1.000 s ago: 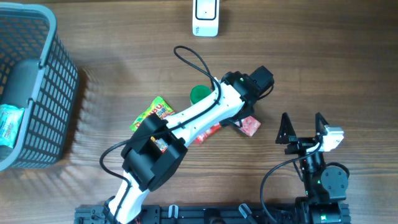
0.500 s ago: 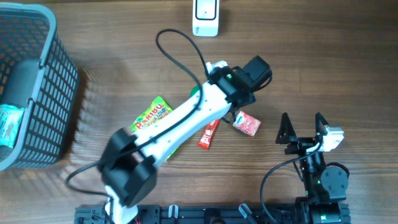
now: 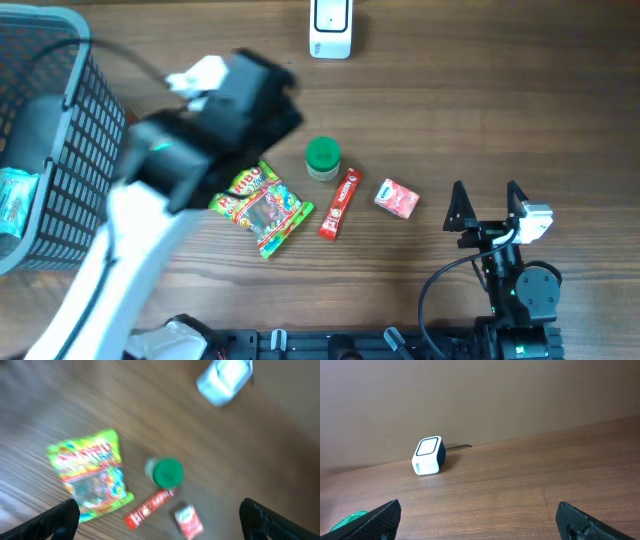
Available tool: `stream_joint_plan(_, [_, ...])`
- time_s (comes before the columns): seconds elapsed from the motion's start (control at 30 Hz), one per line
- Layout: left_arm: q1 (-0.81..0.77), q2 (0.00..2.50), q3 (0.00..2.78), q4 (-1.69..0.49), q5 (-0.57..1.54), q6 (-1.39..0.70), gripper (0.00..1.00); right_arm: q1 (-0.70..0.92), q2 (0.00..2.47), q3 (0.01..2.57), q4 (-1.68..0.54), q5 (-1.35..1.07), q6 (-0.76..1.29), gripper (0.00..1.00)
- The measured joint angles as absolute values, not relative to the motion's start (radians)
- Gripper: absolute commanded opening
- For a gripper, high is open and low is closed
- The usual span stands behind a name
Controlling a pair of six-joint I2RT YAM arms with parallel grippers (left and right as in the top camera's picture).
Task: Scan the item barcode
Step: 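Drop the Nescafe stick beside the jar and withdraw left gripper, then reach the left gripper into the basket and grasp the green wipes pack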
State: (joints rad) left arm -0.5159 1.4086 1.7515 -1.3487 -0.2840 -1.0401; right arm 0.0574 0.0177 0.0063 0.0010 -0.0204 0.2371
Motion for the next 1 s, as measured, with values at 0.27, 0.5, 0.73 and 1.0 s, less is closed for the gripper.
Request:
stream_joint_plan(0.27, [-0.103, 1.179, 1.757, -1.264, -0.342, -0.908, 1.0, 0.057, 0.018, 0.006, 0.001, -0.02, 0.237, 1.0])
stream_joint_plan(0.5, [0.331, 1.137, 1.76, -1.249, -0.398, -0.867, 1.0, 0.057, 0.018, 0.006, 0.001, -0.02, 0.237, 1.0])
stream_joint_plan(0.73, [0.626, 1.328, 1.763, -1.246, -0.319, -0.868, 1.0, 0.057, 0.018, 0.006, 0.001, -0.021, 0.237, 1.0])
stream_joint_plan(1.0, [0.769, 1.672, 1.763, -1.209, -0.26, -0.867, 1.0, 0.057, 0.018, 0.006, 0.001, -0.02, 0.237, 1.0])
